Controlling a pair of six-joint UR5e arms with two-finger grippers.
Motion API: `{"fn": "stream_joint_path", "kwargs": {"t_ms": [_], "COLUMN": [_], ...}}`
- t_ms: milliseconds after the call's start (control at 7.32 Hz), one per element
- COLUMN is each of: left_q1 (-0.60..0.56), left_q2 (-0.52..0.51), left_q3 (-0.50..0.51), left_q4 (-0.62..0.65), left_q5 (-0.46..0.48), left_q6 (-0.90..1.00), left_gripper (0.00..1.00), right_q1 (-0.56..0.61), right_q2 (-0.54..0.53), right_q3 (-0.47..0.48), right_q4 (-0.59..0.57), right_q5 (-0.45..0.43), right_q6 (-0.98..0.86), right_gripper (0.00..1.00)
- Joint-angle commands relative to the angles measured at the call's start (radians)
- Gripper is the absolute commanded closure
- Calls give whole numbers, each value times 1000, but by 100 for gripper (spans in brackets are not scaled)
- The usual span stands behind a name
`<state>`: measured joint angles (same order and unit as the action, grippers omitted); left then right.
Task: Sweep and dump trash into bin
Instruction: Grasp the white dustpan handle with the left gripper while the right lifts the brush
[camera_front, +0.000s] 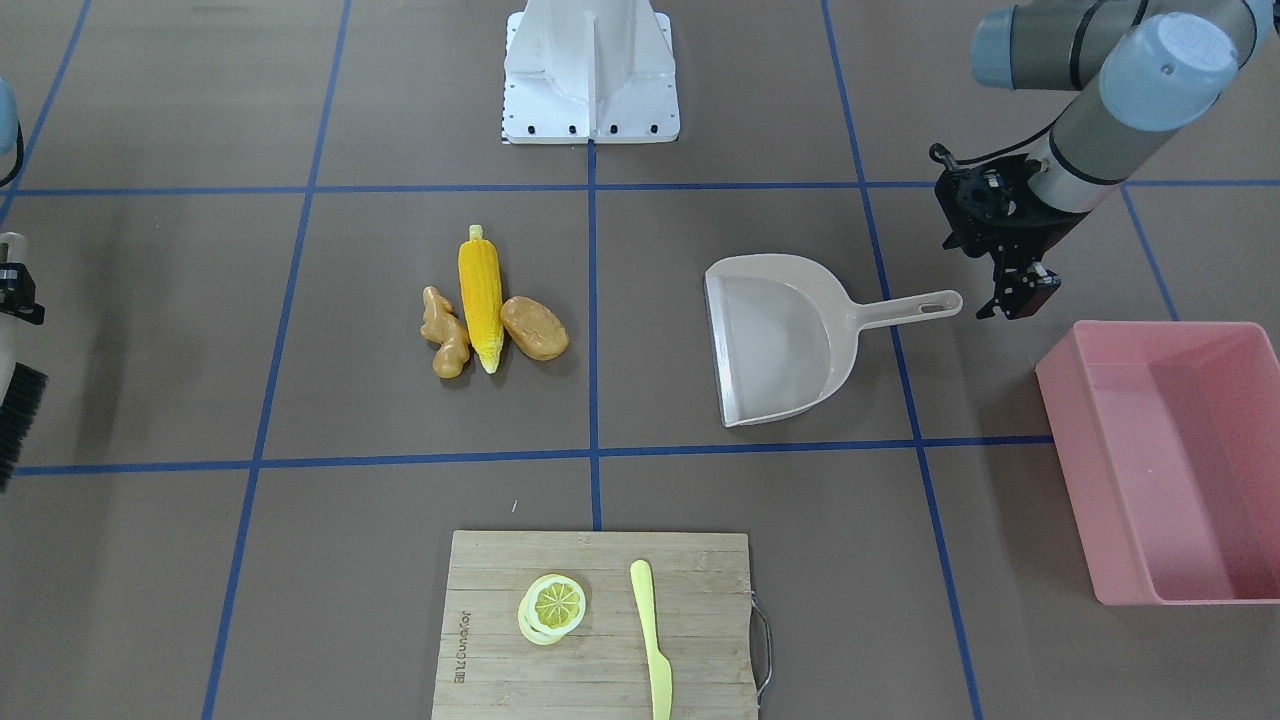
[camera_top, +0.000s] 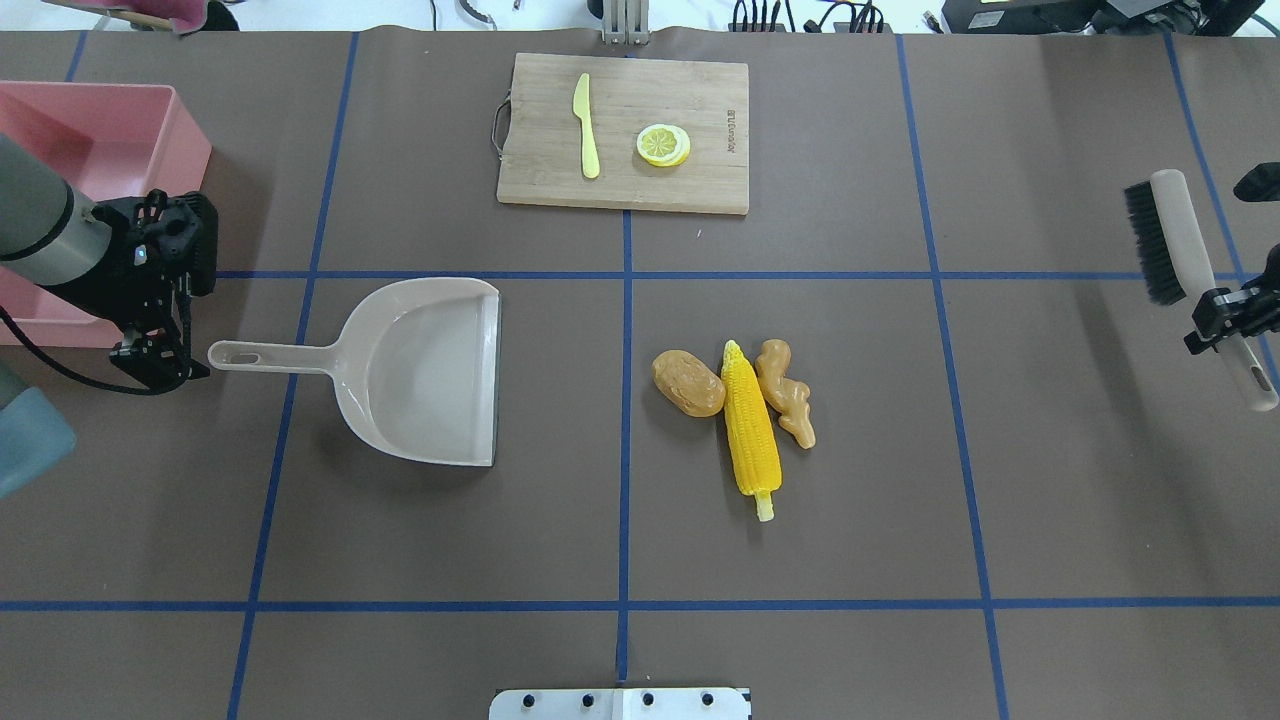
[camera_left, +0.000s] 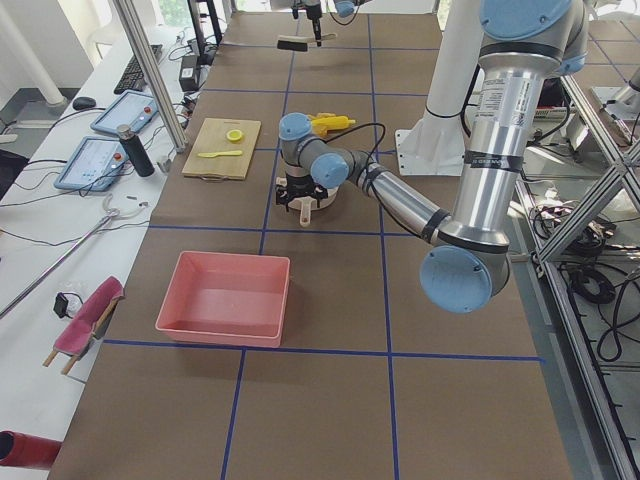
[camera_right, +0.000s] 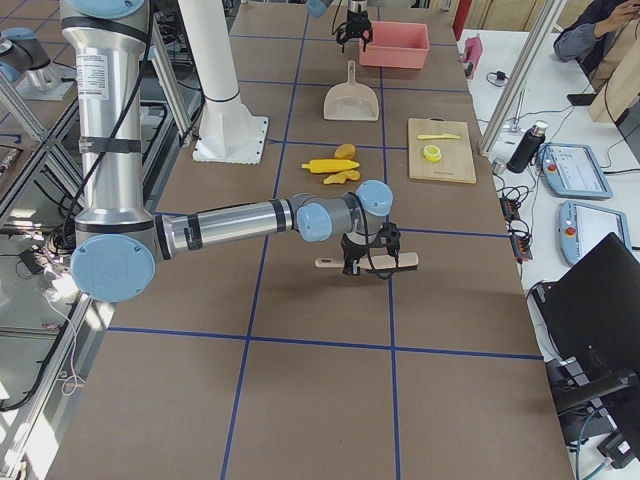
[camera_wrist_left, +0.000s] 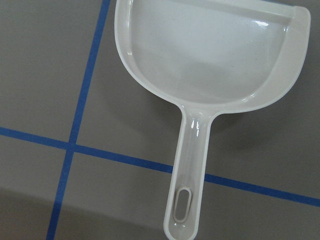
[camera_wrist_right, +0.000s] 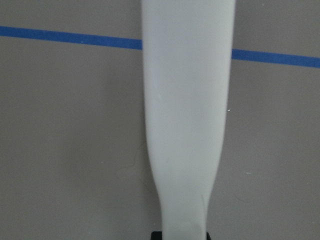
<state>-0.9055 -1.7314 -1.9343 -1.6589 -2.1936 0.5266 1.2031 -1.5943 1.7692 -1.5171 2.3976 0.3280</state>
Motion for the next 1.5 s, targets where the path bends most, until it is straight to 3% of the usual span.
{"fn": "stream_joint_path", "kwargs": {"t_ms": [0, 273, 546, 683, 956, 1092, 1229, 1365], "left_q1": [33, 36, 85, 103, 111, 112, 112, 112], "left_q2": [-16, -89, -112, -111, -111, -109, -106, -105], "left_q3": [21, 115, 170, 179, 199, 201, 201, 198], "left_q4": [-12, -12, -15, -18, -21, -21, -21, -34], "left_q5": [-2, -6, -3, -2, -3, -3, -3, -3], "left_q6": [3, 1, -2, -2, -2, 0, 1, 0], "left_gripper": [1, 1, 1, 1, 1, 2, 15, 62], "right_q1": [81, 102, 130, 87, 73, 72, 67, 66], "right_q2": [-16, -19, -42, -47, -36, -35, -38, -39], "right_q3": [33, 48, 85, 131, 133, 136, 141, 139], "right_q4": [-23, -26, -9, -17, -25, -25, -20, -12], "right_q5": [109, 103, 153, 185, 242, 296, 325, 348], "right_q6": [5, 8, 5, 5, 11, 110, 209, 221], "right_gripper": [100, 100, 100, 100, 100, 100, 100, 100]}}
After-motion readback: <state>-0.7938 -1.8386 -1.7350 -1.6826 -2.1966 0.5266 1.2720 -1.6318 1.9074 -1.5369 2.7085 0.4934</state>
